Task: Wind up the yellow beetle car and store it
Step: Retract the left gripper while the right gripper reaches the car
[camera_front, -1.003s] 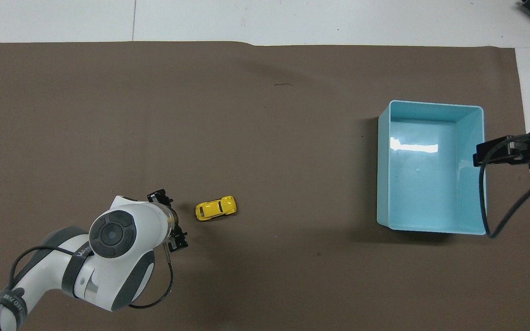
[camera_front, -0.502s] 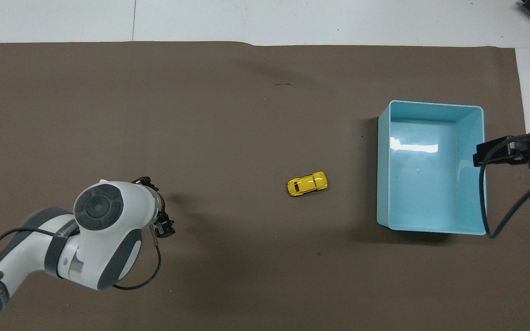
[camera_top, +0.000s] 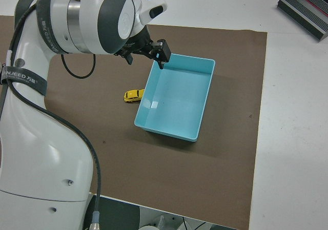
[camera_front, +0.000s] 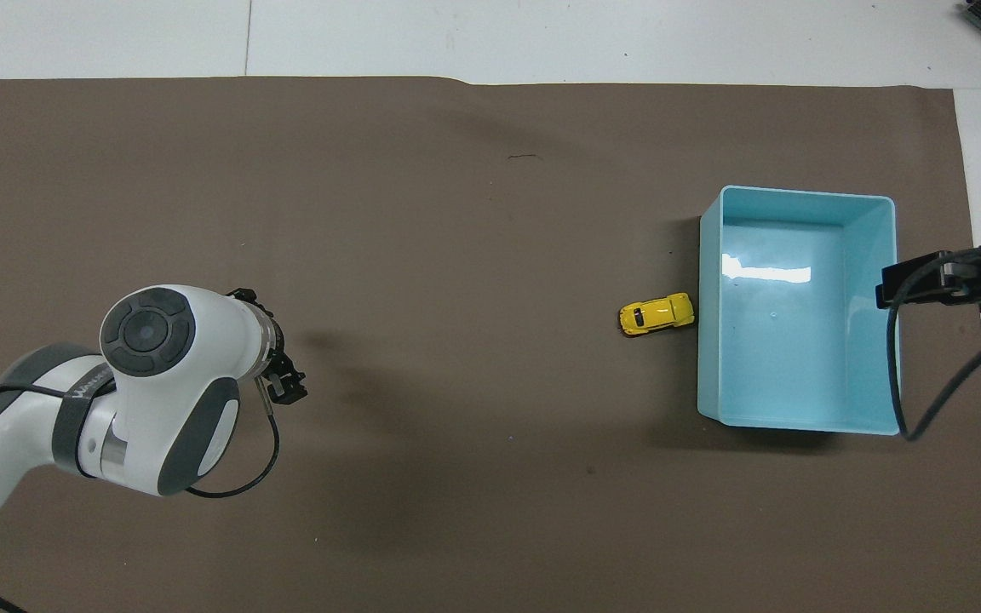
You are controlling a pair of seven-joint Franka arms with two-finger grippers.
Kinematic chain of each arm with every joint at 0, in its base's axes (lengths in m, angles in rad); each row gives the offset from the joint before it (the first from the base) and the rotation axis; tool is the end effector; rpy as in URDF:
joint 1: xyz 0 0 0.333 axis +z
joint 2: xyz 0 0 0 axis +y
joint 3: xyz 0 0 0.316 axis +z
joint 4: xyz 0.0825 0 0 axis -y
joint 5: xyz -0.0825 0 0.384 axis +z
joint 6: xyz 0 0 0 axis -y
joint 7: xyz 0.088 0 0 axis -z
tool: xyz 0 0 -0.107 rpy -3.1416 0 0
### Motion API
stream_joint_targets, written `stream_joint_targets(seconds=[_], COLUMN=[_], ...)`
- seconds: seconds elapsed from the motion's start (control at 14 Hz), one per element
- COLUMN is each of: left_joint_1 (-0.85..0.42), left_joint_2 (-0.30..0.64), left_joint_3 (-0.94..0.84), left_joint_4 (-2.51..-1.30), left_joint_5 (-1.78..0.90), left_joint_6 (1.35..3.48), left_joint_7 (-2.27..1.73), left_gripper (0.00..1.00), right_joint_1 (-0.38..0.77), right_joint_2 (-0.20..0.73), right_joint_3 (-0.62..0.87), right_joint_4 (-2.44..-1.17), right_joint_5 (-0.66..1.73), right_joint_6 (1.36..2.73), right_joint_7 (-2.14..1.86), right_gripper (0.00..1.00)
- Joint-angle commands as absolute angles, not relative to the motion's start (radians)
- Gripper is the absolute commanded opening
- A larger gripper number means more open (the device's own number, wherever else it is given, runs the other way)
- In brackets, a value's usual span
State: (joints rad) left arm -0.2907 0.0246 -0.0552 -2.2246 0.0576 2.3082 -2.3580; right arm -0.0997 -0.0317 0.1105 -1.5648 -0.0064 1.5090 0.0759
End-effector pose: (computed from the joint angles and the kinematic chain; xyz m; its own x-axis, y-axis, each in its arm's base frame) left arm 0.5039 -0.1803 0.3685 -0.3926 0.9196 -0.0105 0.9170 0.3923 0.0719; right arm 0.5385 0.0061 0.6392 0.9976 -0.0656 -0.0235 -0.0653 -0.9978 0.0117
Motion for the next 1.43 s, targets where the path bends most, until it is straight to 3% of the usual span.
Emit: stream_joint_targets(seconds=[0.0,0.93,1.36], left_joint_1=[-0.282,-0.201,-0.158], left_joint_2=[0.029,0.015,-0.002], left_joint_3=[-0.055,-0.046,-0.046], left_joint_4=[-2.14,-1.916,-1.913], left_joint_5=[0.075,0.077,0.077], left_joint_6=[2.241,2.16,2.135], left_joint_7=[-2.266,-1.44,-0.989], left_gripper=[1.0,1.0,1.0], right_joint_1=[-0.11,-0.107,-0.055], right_joint_2=[-0.043,-0.04,-0.031], right_joint_3=[0.114,0.115,0.126], right_joint_4=[-1.571,-1.612,-1.657], right_joint_5=[0.012,0.023,0.018], right_joint_6=[1.505,1.572,1.641], right_joint_7=[0.071,0.087,0.259], right_gripper=[1.0,1.0,1.0])
